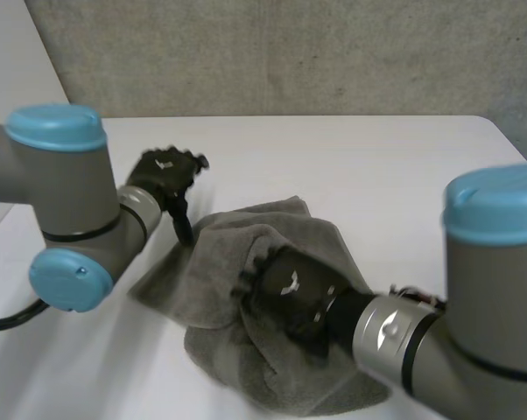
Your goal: Fold the towel.
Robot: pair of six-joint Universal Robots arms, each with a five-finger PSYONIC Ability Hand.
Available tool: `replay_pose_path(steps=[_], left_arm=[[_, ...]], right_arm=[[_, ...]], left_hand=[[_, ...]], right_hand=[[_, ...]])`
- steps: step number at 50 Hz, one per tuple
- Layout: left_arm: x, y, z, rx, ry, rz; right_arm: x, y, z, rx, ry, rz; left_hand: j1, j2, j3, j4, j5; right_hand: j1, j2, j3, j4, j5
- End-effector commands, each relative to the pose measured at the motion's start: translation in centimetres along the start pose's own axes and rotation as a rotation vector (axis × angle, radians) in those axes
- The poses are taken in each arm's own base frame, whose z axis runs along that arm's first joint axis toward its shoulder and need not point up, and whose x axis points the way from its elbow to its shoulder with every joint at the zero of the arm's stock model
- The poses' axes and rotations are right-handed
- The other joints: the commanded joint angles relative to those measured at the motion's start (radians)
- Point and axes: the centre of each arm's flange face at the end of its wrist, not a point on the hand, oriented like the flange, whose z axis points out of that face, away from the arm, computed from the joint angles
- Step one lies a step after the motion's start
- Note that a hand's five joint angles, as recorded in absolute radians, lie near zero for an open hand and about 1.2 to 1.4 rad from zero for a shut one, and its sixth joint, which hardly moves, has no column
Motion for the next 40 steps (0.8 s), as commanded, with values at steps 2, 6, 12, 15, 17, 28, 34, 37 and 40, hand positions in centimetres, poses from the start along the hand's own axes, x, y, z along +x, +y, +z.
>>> replay_pose_path(steps=[2,6,12,15,17,28,34,37,40], left_arm=[[1.1,2.6,0.8,-0.08,0.074,0.025],[1.7,3.6,1.0,-0.106,0.088,0.032],[3.3,5.3,1.2,-0.146,0.126,0.029],[4.0,5.5,1.1,-0.149,0.141,0.035],[4.3,5.4,1.0,-0.146,0.141,0.04],[1.5,-0.3,-0.9,-0.012,0.017,0.025],[0.5,-1.3,-1.6,0.0,-0.005,0.006],[0.6,-0.8,-1.6,-0.022,0.0,0.003],[1.0,0.1,-1.3,-0.047,0.007,0.006]], right_arm=[[-2.9,2.7,2.2,-0.079,-0.12,-0.001],[-2.9,3.6,3.1,-0.108,-0.131,0.006],[-0.7,2.9,3.9,-0.073,-0.046,0.006],[2.3,2.1,3.6,-0.039,0.087,0.034],[4.6,1.9,3.1,-0.026,0.192,0.071],[15.6,4.0,0.0,-0.028,0.626,0.203],[18.4,6.3,0.1,-0.027,0.703,0.325],[19.0,7.7,0.7,-0.041,0.705,0.376],[19.3,8.8,1.3,-0.07,0.713,0.391]], left_hand=[[-0.049,-0.049,-0.039,-0.052,-0.18],[-0.011,-0.011,-0.001,-0.014,-0.142],[0.51,0.51,0.52,0.507,0.379],[0.773,0.773,0.783,0.77,0.642],[1.126,1.126,1.136,1.123,0.995],[1.128,1.128,1.138,1.125,0.997],[1.128,1.128,1.138,1.125,0.997],[1.128,1.128,1.138,1.125,0.997],[1.128,1.128,1.138,1.125,0.997]], right_hand=[[0.007,-0.038,-0.03,-0.043,-0.02],[0.245,0.2,0.208,0.195,0.219],[1.195,1.15,1.158,1.145,1.169],[1.195,1.15,1.158,1.145,1.169],[1.195,1.15,1.158,1.145,1.169],[1.195,1.15,1.158,1.145,1.169],[1.195,1.15,1.158,1.145,1.169],[0.963,0.919,0.927,0.913,0.937],[0.348,0.303,0.311,0.298,0.322]])
